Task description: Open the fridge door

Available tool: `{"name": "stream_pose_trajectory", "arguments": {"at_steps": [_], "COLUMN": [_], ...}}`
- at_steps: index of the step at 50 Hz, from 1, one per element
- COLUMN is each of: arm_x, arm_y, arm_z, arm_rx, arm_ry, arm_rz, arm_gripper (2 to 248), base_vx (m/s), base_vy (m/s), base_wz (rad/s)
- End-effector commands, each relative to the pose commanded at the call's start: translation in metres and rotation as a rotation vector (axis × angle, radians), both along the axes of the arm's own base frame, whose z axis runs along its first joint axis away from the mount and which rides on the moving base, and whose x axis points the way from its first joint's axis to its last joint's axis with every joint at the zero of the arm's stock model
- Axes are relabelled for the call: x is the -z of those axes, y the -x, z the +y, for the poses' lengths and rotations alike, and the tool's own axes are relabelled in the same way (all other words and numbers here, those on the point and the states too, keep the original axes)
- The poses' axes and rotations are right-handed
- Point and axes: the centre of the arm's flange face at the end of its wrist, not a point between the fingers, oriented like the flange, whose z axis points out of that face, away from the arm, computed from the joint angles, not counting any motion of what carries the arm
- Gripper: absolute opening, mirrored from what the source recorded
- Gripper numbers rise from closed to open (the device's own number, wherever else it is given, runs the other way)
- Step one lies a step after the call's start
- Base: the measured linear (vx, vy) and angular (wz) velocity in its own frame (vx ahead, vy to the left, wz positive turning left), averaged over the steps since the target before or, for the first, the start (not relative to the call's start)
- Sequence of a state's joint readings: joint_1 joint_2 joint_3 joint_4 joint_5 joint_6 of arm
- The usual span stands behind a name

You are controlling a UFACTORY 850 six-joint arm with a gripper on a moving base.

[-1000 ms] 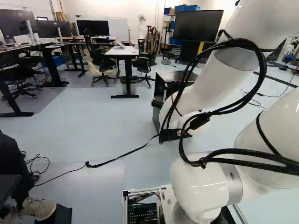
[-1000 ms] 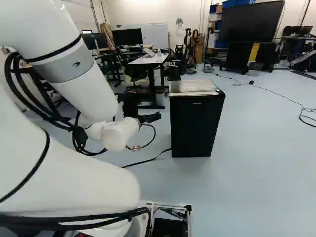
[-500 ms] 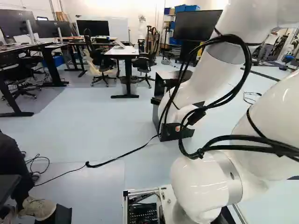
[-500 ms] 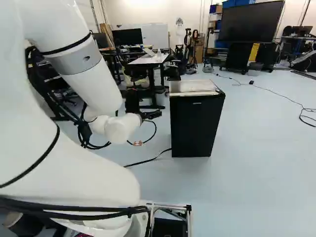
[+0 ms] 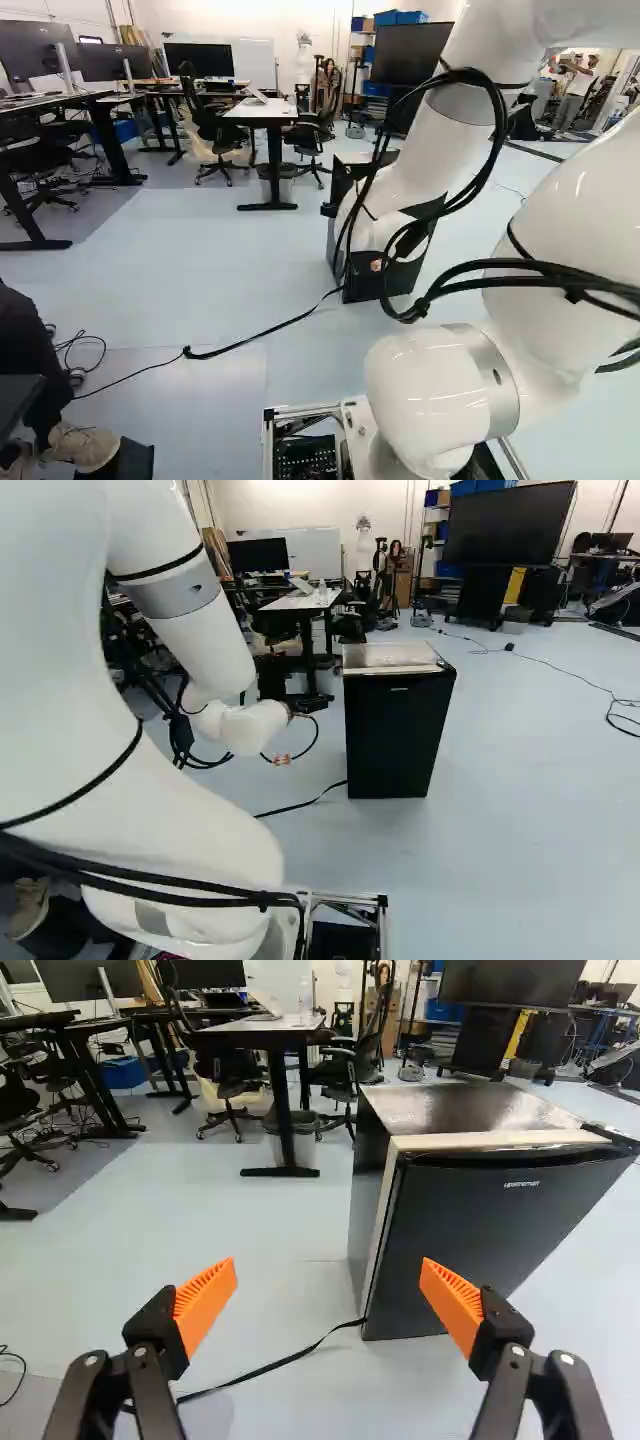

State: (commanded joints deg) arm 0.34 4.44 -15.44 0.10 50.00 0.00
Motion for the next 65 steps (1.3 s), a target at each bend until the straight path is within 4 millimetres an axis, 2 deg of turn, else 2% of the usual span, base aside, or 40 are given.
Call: {"name": "stream_pose_trajectory", "arguments": {"at_steps": [65], "arm_x": [0.000], "arm_y": [-0.096], "arm_z": [0.001], "arm_rx": [0.076], "arm_ry": [-0.034], "arm_rz": [-0.010], "arm_gripper": [247], "base_vx": [0.000], "base_vy": [0.000], "base_wz": [0.000]}}
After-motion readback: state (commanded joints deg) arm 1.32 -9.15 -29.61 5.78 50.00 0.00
